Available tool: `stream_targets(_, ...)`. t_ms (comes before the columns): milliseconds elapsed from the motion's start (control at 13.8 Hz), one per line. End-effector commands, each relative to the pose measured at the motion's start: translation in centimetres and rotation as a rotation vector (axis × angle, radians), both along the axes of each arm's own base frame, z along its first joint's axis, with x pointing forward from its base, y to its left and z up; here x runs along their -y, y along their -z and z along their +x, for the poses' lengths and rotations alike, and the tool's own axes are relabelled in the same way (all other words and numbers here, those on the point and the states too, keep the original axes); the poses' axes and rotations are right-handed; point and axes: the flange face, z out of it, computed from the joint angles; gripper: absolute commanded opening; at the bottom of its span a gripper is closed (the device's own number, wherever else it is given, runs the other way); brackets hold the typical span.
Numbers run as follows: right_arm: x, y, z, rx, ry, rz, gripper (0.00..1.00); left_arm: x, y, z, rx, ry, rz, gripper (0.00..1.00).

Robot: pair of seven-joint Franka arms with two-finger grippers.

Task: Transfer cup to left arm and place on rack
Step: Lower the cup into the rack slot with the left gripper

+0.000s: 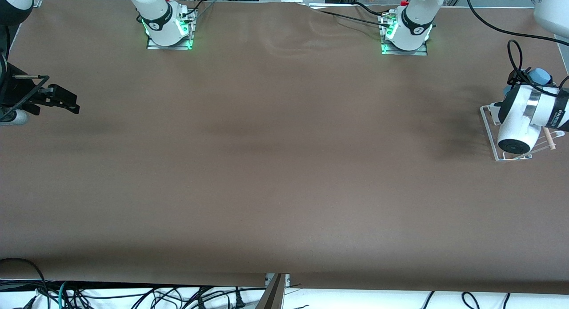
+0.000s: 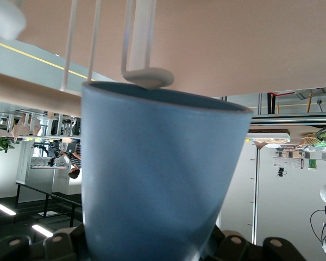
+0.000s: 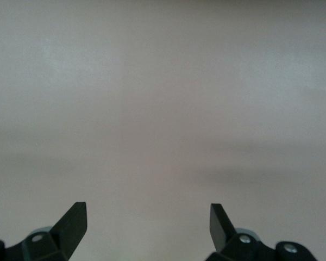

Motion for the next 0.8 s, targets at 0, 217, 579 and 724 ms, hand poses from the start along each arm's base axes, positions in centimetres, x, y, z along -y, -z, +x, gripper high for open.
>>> stream_targets(0, 0.4, -0.6, 0.2, 0.011, -0.014, 0.019, 1.0, 0.1, 1.0, 0.1, -0.019, 0.034, 0.035, 0.0)
stream_targets(217, 0.1, -0.7, 0.2, 0.012, -0.017, 0.019, 1.0, -0.3, 2.5, 0.5, -0.039, 0.069, 0.059, 0.29)
stream_targets(579, 0.1, -0.6, 0.2, 0.011, -0.018, 0.021, 1.0, 0.3, -1.7, 4.0, 0.02, 0.044, 0.089, 1.0)
stream_targets(724, 0.2, -0.6, 0.2, 0.011, -0.017, 0.021, 1.0, 1.0, -4.6, 6.0, 0.068, 0.028, 0.118, 1.0)
